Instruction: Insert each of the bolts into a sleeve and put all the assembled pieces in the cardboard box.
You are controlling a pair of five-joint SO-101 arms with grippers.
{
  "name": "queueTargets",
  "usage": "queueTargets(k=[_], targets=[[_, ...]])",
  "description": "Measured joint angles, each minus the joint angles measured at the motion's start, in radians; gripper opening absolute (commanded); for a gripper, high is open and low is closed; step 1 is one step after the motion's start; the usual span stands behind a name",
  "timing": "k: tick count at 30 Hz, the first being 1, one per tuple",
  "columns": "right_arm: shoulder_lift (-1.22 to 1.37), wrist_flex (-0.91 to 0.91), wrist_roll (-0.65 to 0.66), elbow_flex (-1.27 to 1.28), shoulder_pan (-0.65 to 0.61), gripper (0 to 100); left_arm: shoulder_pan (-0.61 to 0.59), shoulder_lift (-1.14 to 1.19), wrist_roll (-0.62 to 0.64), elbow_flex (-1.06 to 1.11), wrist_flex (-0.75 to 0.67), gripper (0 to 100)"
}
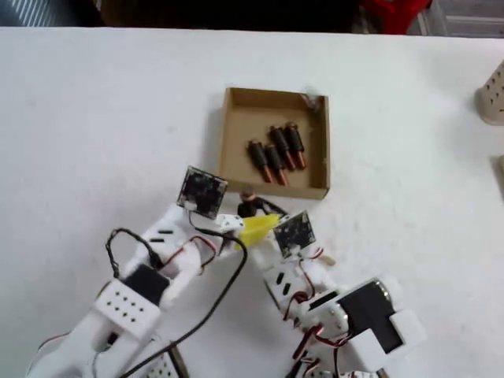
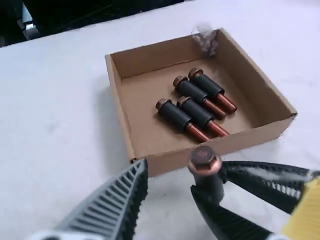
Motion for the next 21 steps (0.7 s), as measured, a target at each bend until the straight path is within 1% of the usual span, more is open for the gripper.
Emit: queueTargets(k=[2,3,9,14,15,17,21], targets=[[0.0,0.0,0.0,0.0,-0.003,1.6,0.005,-0.075,0.002,-0.006,0.057,44],[0.0,0.0,0.0,0.0,-0.003,1.6,0.006,-0.121,0.003,-0.006,0.091,41],[0.0,0.0,0.0,0.0,-0.002,1.6,0.0,-0.442,0.021,-0.006,0.322,16],[0.0,0.0,0.0,0.0,-0.002,1.6,-0.075,-0.697,0.021,-0.006,0.471,3],[0.0,0.0,0.0,0.0,-0.002,1.6,-0.1,-0.743,0.023,-0.006,0.497,2],[0.0,0.0,0.0,0.0,-0.002,1.6,-0.158,-0.806,0.025,-0.012,0.545,3],[0.0,0.0,0.0,0.0,0.002,1.6,-0.273,-0.812,0.025,-0.041,0.62,2]])
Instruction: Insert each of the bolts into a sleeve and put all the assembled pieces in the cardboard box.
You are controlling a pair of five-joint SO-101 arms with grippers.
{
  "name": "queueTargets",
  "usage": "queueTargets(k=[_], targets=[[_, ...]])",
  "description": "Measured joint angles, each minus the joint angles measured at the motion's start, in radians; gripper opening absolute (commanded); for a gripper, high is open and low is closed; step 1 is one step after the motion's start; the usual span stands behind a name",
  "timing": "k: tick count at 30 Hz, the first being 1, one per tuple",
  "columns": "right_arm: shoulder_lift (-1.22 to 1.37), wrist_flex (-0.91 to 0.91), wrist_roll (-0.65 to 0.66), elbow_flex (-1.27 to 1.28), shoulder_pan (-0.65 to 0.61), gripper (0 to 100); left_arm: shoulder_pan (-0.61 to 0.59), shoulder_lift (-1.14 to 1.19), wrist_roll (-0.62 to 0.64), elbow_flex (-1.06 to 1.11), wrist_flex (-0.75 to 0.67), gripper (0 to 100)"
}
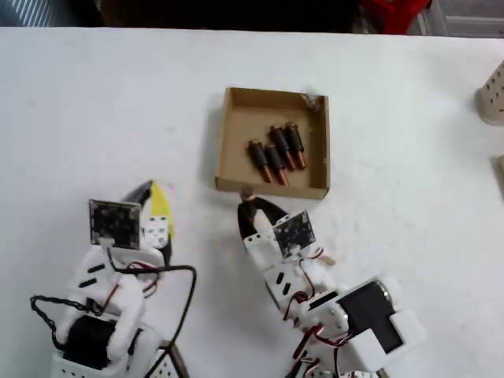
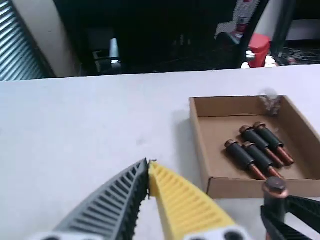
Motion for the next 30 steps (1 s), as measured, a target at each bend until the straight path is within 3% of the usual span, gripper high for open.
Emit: queueTargets(k=[5,10,16,19,24,27,30], targets=[[0.0,0.0,0.002,0.0,0.021,1.6,-0.163,0.0,-0.029,0.0,0.068,2],[-0.015,0.0,0.006,0.0,0.049,1.6,-0.308,-0.003,-0.255,0.015,0.141,2],[-0.11,0.0,0.006,-0.002,0.129,1.6,-0.407,0.0,-0.325,0.161,0.137,2],[-0.176,0.04,0.006,-0.002,0.17,1.6,-0.453,0.0,-0.328,0.269,0.063,2],[-0.345,0.209,0.006,-0.023,0.221,1.6,-0.543,0.002,-0.328,0.318,-0.032,2],[-0.479,0.377,0.006,-0.049,0.272,1.6,-0.551,0.002,-0.336,0.318,-0.011,2],[-0.617,0.603,0.006,-0.104,0.316,1.7,-0.545,0.002,-0.436,0.318,0.061,2]])
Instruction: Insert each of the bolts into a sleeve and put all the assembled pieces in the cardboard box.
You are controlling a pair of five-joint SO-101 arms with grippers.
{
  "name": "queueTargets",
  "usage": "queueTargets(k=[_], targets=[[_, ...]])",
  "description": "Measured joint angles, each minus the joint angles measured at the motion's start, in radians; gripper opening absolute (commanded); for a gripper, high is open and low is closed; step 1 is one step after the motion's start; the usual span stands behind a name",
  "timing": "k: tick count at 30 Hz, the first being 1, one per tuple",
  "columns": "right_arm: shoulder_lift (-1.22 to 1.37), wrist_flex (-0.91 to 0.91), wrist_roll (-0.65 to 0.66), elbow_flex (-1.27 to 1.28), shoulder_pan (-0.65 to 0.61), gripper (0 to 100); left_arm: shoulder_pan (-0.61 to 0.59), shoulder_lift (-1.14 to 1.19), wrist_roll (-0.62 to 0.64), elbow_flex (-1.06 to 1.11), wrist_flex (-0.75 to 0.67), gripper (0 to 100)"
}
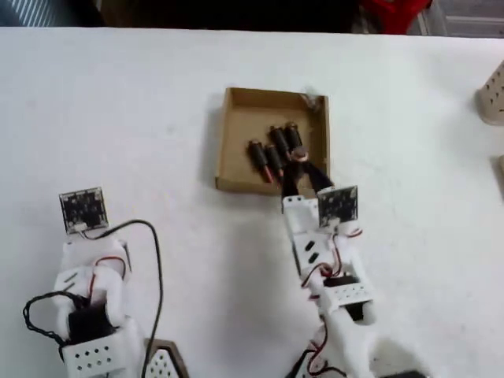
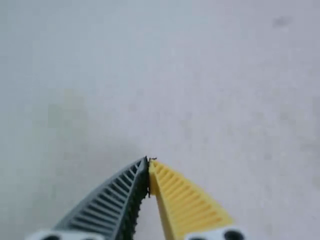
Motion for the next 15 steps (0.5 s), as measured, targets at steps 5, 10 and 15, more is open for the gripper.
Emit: queueTargets(k=[5,10,15], targets=[[-0.204,0.419,0.0,-0.152,0.009,2.0,0.04,0.0,-0.252,0.0,0.1,2],[-0.269,0.718,0.0,-0.342,0.015,2.1,0.052,0.0,-0.305,0.0,0.106,2],[-0.196,0.862,0.006,-0.56,0.031,2.1,0.052,0.0,-0.31,0.0,0.123,2]])
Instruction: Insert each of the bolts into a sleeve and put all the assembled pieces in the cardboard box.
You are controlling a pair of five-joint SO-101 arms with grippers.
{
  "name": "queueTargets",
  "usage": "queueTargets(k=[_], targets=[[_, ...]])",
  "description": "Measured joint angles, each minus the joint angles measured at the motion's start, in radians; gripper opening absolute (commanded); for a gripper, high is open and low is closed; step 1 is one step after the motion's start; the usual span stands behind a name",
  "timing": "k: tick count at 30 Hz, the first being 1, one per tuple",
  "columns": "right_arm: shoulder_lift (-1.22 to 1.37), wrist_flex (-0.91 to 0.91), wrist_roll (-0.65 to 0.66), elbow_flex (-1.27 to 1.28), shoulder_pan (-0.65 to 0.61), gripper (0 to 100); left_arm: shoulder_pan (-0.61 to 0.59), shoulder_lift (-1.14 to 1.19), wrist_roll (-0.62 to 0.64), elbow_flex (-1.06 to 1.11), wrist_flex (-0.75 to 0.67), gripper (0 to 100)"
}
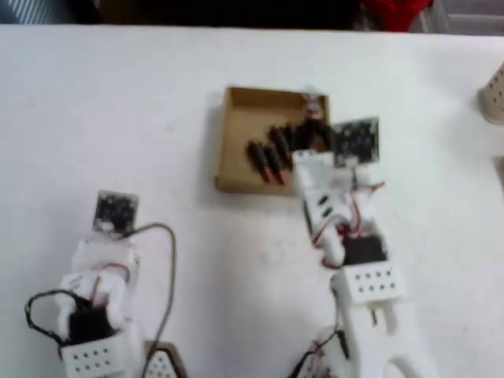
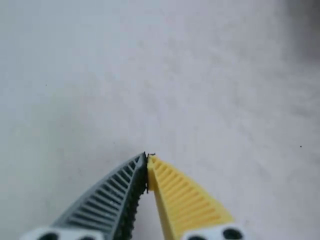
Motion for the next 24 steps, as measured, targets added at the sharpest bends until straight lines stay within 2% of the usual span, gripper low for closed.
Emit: queueTargets(k=[9,13,19,24], targets=[[0.436,0.258,0.0,-0.43,0.0,2.1,0.0,0.0,0.0,0.0,0.0,2],[0.652,0.37,0.0,-0.62,0.008,2.2,0.0,0.0,0.0,0.0,0.046,2],[0.977,0.519,0.11,-0.878,0.017,2.2,0.0,0.0,0.0,0.0,0.057,2],[1.201,0.559,0.144,-1.045,0.04,2.2,0.0,0.0,0.0,0.0,0.057,2]])
